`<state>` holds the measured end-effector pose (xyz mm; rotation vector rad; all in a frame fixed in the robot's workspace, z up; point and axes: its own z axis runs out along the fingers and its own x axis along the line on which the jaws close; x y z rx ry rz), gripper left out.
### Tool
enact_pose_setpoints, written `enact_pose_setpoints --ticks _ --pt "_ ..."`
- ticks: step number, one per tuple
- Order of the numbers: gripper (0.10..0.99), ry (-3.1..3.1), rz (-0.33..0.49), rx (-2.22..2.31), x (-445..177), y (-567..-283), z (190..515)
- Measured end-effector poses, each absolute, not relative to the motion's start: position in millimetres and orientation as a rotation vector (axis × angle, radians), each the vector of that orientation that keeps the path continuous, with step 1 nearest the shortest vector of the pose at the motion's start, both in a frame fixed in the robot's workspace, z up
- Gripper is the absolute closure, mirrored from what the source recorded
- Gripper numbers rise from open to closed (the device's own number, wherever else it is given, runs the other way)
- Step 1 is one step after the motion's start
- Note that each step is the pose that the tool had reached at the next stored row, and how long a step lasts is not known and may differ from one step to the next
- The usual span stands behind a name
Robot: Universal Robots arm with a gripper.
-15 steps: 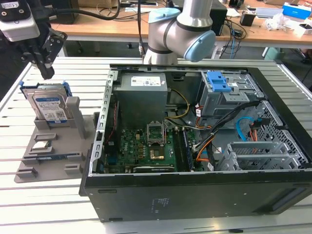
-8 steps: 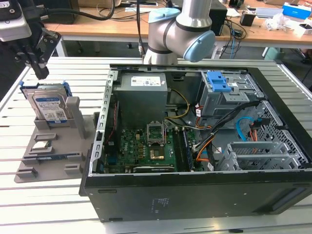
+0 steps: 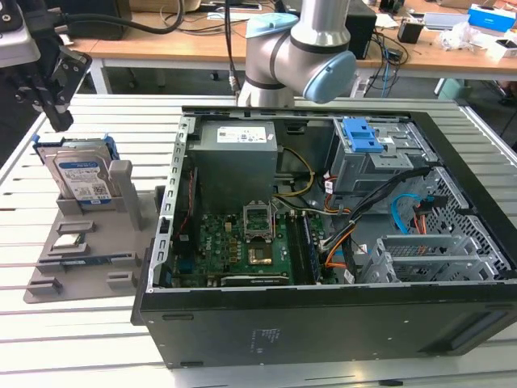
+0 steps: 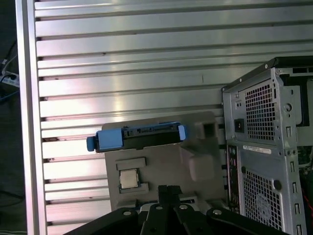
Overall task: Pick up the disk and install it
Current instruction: 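Reach for the disk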
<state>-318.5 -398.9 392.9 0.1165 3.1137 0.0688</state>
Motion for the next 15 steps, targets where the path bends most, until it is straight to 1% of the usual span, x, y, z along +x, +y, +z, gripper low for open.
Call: enact_pose_setpoints --ticks 15 --pt "0.98 3.114 0.069 0.117 -338.2 -398.8 392.8"
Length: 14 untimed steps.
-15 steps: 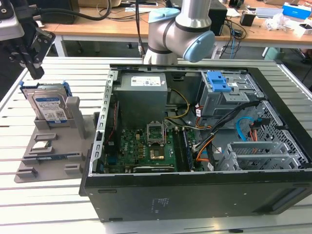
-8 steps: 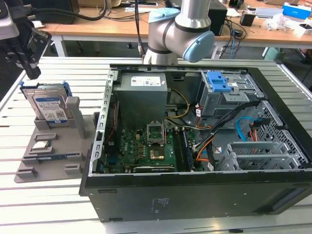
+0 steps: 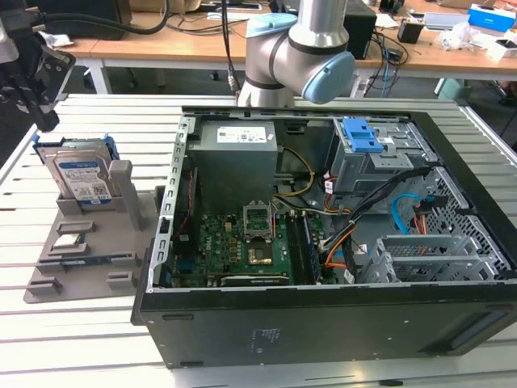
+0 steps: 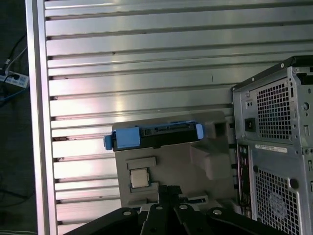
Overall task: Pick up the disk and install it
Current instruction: 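Reach for the disk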
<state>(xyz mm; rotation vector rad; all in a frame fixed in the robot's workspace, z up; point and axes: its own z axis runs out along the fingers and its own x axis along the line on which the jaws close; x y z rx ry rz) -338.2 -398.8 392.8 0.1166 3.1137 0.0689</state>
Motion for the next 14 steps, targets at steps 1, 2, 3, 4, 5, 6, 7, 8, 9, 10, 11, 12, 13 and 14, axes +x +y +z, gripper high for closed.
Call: enact_pose_setpoints --ticks 1,2,3,4,5,6,7,8,9,10,11,12,13,14 --pt "0.98 3.114 0.069 0.117 -340.0 -398.8 392.8" --pt "0.98 3.114 0.069 0.117 -341.0 -398.9 392.7" --pt "0.98 3.114 0.069 0.117 -341.9 -398.8 392.8" --pt "0.98 3.114 0.069 0.117 -343.4 -398.9 392.7" --pt "0.98 3.114 0.069 0.117 -344.4 -398.8 392.7" --pt "0.98 3.114 0.069 0.117 -347.1 -398.9 392.7" --pt "0.98 3.114 0.069 0.117 -349.0 -398.9 392.7" --pt "0.98 3.114 0.069 0.117 -350.5 -398.9 392.7" --pt "0.98 3.114 0.069 0.117 -352.8 -398.8 392.7" --pt "0.98 3.114 0.069 0.117 -355.1 -398.8 392.6" --pt "0.98 3.114 0.069 0.117 -356.3 -398.8 392.7" --pt "0.98 3.114 0.069 0.117 -357.3 -398.8 392.6" --pt "0.98 3.114 0.069 0.117 -359.2 -398.8 392.6" --pt "0.98 3.114 0.069 0.117 -361.2 -398.8 392.6"
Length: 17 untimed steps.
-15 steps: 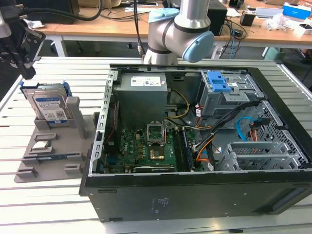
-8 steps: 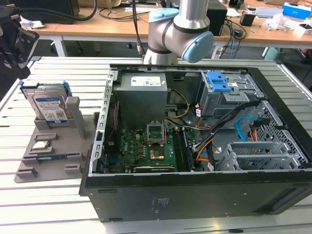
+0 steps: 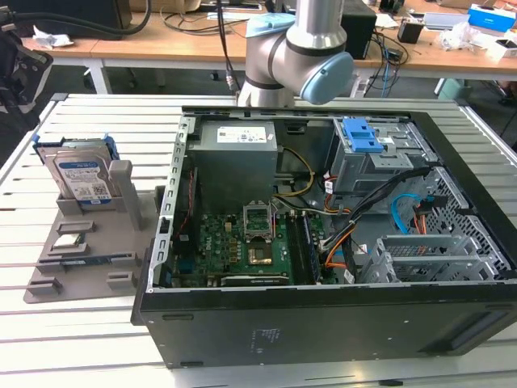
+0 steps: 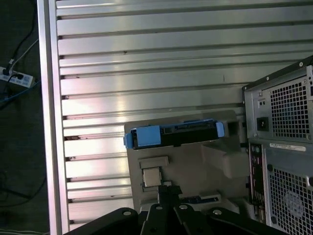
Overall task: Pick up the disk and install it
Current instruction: 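Reach for the disk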
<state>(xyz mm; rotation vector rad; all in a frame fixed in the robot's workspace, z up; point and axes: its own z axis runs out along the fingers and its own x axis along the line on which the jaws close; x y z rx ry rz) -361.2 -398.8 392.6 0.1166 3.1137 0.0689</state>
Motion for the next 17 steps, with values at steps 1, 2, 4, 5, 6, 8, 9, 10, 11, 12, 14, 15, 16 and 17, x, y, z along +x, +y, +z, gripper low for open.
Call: enact_pose_setpoints --ticks 1,2,4,5,6,8,9,10,11,12,14,15,16,17 --pt "0.98 3.114 0.069 0.117 -362.5 -398.8 392.6" --pt "0.98 3.114 0.069 0.117 -363.6 -398.9 392.5" --pt "0.98 3.114 0.069 0.117 -365.4 -398.9 392.5" --pt "0.98 3.114 0.069 0.117 -366.6 -398.9 392.5" --pt "0.98 3.114 0.069 0.117 -367.4 -398.8 392.5" --pt "0.98 3.114 0.069 0.117 -370.1 -398.9 392.5" --pt "0.98 3.114 0.069 0.117 -372.1 -398.9 392.4" --pt "0.98 3.114 0.069 0.117 -374.1 -398.8 392.5" --pt "0.98 3.114 0.069 0.117 -375.2 -398.9 392.4" --pt "0.98 3.114 0.069 0.116 -376.2 -398.9 392.4" --pt "0.98 3.114 0.069 0.117 -379.1 -398.9 392.4" --pt "0.98 3.114 0.069 0.117 -380.4 -398.8 392.4" --pt "0.98 3.114 0.069 0.117 -381.8 -398.9 392.3" --pt "0.98 3.114 0.069 0.117 -383.1 -398.8 392.2"
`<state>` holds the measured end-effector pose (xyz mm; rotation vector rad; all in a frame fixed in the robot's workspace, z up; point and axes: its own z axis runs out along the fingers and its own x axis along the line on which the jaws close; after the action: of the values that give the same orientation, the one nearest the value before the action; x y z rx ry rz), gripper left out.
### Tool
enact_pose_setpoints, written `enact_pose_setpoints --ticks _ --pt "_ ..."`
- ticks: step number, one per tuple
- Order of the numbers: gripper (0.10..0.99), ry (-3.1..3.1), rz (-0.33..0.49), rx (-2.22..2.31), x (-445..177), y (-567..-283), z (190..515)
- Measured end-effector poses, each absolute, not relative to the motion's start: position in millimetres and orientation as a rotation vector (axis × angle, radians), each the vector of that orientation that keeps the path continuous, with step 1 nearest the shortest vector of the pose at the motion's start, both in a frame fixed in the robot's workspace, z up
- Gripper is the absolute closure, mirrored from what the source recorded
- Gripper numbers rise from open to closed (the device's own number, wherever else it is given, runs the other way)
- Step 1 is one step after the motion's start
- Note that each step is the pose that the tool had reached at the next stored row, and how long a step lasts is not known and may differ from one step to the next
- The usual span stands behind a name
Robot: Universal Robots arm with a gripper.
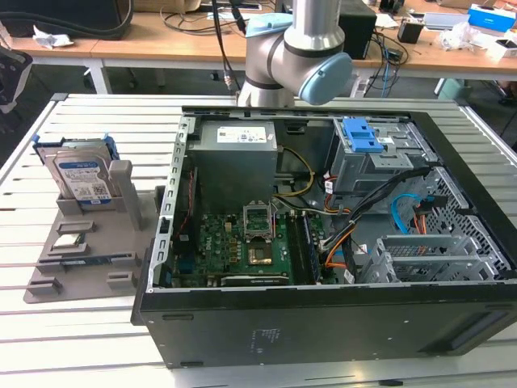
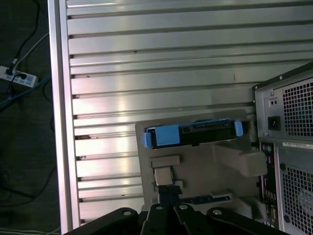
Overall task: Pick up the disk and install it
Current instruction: 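Reach for the disk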
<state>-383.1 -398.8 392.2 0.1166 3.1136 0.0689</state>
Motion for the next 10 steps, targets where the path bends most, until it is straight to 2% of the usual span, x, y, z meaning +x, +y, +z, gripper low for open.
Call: enact_pose_setpoints --ticks 10 --pt "0.98 3.114 0.052 0.116 -378.9 -397.3 391.2"
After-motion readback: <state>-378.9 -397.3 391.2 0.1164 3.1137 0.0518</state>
